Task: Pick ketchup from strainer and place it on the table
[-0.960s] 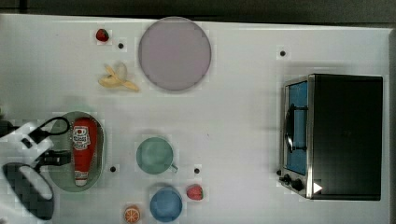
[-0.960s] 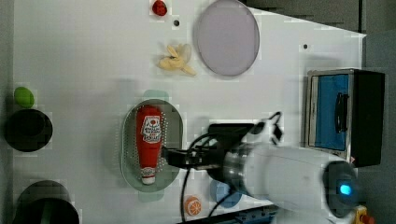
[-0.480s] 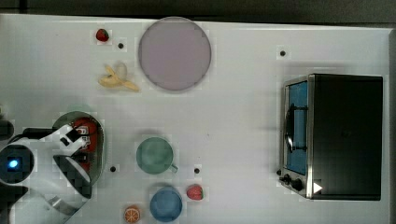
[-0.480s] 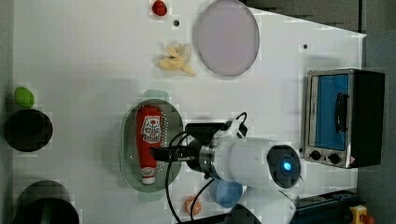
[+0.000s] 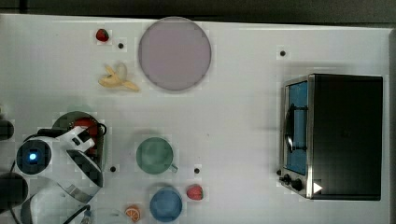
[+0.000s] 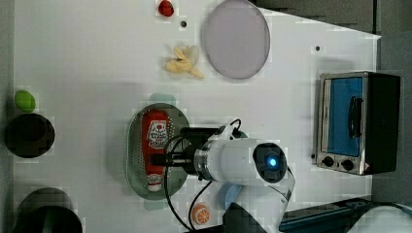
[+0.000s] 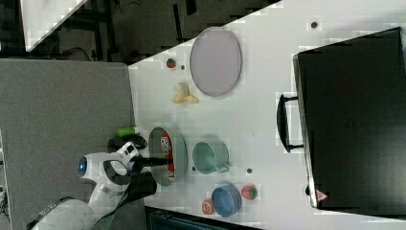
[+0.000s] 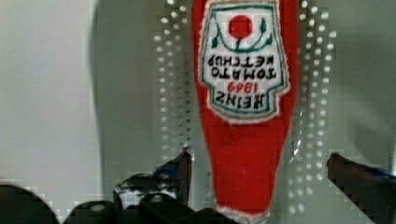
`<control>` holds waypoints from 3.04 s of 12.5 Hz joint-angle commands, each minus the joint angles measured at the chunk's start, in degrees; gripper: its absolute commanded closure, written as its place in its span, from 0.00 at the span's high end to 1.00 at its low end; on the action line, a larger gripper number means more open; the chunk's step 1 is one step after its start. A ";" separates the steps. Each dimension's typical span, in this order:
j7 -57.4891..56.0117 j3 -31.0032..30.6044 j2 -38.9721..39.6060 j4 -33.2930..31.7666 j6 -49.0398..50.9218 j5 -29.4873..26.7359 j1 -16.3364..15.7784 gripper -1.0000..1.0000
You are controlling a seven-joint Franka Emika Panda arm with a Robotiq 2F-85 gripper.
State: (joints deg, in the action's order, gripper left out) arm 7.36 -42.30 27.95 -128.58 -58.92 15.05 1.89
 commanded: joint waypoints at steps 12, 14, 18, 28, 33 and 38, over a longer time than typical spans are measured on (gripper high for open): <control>3.49 4.03 1.99 6.73 2.19 4.04 -5.10 0.56; 3.49 2.59 -3.71 6.79 6.68 1.00 -4.05 0.56; 1.94 1.69 -15.27 8.18 12.24 -7.85 -1.52 0.56; -24.70 15.25 -24.71 17.31 35.27 -10.44 8.71 0.56; -33.61 26.77 -24.79 16.82 35.20 -10.44 10.89 0.56; -36.69 34.21 -24.36 11.05 33.08 -10.44 11.03 0.56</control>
State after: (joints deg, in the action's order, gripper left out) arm -25.84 -6.33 4.41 -116.38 -25.39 4.90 15.30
